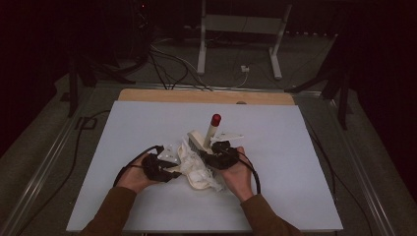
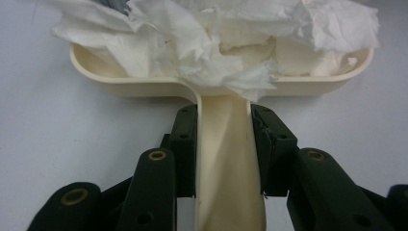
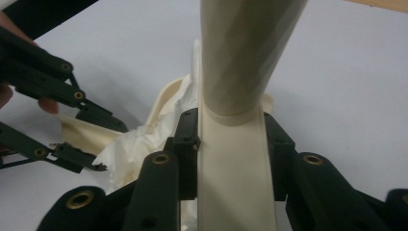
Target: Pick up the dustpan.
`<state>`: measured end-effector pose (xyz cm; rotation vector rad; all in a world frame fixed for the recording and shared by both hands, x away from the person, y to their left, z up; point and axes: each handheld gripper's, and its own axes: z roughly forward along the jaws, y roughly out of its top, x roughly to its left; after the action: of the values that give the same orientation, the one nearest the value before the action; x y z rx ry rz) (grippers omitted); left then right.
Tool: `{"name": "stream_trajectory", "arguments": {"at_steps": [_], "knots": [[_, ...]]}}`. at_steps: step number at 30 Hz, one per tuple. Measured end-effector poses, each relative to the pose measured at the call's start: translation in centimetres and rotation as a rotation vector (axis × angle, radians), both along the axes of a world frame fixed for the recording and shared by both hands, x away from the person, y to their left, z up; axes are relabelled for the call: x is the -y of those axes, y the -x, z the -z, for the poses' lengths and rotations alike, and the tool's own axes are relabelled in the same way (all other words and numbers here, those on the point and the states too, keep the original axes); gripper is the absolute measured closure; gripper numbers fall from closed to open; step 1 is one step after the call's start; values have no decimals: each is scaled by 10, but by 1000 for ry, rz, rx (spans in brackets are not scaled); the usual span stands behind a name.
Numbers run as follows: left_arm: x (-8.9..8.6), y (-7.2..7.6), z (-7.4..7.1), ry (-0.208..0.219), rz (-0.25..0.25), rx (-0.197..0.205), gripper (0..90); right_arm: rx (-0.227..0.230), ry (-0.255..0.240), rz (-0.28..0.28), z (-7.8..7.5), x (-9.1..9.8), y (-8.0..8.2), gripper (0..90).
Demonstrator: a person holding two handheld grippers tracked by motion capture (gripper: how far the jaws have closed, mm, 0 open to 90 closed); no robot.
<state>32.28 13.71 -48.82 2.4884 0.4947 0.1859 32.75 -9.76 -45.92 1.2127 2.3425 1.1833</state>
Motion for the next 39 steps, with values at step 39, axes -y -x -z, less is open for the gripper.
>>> {"name": "stream_trajectory", "arguments": {"at_steps": [39], "knots": [[-21, 16, 2, 11, 25, -7, 669, 98, 106, 121, -30, 50, -8, 670]]}}
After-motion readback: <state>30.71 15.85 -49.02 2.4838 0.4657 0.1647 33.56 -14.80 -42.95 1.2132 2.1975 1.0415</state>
